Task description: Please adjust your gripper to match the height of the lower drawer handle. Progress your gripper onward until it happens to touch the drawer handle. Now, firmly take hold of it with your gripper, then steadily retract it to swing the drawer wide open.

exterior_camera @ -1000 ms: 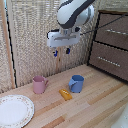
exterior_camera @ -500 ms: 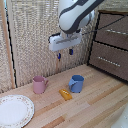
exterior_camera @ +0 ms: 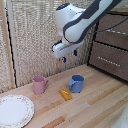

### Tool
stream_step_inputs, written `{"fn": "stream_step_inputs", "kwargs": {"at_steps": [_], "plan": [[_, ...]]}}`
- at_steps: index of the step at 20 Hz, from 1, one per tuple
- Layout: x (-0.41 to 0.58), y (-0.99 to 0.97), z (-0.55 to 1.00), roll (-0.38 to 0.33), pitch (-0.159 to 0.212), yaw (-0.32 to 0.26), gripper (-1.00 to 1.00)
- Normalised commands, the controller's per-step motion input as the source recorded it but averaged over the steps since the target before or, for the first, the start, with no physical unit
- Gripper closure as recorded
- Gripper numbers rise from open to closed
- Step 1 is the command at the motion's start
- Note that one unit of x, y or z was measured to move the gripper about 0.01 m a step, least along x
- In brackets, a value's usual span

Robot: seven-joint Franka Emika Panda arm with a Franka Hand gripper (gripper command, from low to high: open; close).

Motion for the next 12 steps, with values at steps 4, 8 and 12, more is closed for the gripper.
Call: {"fn": "stream_step_inputs", "kwargs": {"at_steps": [4, 8, 12], "plan": [[-0.059, -0.18, -0.09, -0.375, -0.084, 0.148, -1.0], [-0.056, -0.18, -0.09, -0.375, -0.087, 0.147, -1.0], [-0.053, -0.2, -0.1, -0.375, -0.077, 0.14, -1.0]]}}
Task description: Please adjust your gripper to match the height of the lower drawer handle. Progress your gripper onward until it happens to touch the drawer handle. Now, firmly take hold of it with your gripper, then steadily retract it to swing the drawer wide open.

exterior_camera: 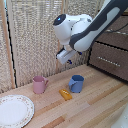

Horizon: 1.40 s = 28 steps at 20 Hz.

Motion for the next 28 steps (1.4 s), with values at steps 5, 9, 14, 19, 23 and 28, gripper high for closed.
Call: {"fn": "stream_step_inputs", "kwargs": {"at_steps": [5, 9, 14, 19, 23, 28], "plan": [[-0.04, -0.28, -0.06, -0.375, -0.065, 0.118, -1.0], [-0.019, -0.38, 0.0, -0.359, -0.057, 0.092, -1.0], [-0.009, -0.4, 0.0, -0.354, -0.041, 0.087, -1.0], [0.0, -0.49, 0.0, -0.293, -0.01, 0.094, -1.0], [0.0, -0.6, 0.0, -0.179, 0.027, 0.107, -1.0], [0.0, -0.65, 0.0, -0.074, 0.077, 0.148, -1.0]]}}
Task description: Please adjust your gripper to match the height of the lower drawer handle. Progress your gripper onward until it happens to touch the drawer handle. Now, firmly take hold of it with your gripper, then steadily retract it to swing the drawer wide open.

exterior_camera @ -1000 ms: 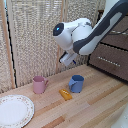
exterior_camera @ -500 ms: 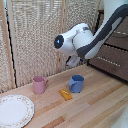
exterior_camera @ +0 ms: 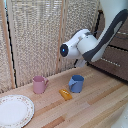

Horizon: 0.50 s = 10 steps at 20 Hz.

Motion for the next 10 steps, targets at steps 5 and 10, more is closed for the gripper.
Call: {"fn": "stream_step_inputs", "kwargs": {"at_steps": [5, 10], "plan": [[0.0, -0.59, -0.17, -0.002, 0.119, 0.223, -1.0], [0.0, -0.53, -0.33, -0.025, 0.06, 0.233, -1.0]]}}
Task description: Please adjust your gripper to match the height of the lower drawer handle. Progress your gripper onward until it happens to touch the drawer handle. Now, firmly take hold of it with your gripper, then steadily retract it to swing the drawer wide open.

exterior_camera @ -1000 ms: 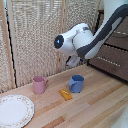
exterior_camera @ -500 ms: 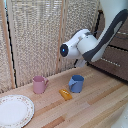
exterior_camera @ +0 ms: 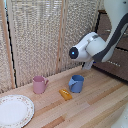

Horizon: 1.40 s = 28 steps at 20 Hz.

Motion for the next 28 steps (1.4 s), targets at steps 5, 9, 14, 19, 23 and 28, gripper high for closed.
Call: {"fn": "stream_step_inputs", "kwargs": {"at_steps": [5, 9, 14, 19, 23, 28], "plan": [[-0.041, -0.48, -0.19, -0.153, 0.003, 0.184, -1.0], [-0.065, -0.45, -0.12, -0.224, 0.0, 0.114, -1.0], [-0.076, -0.38, -0.13, -0.207, 0.0, 0.029, -1.0], [-0.119, -0.42, -0.01, -0.042, 0.0, 0.021, -1.0], [-0.086, -0.4, 0.07, 0.099, 0.0, 0.012, -1.0], [-0.139, -0.33, 0.1, 0.06, -0.02, -0.09, 1.0]]}}
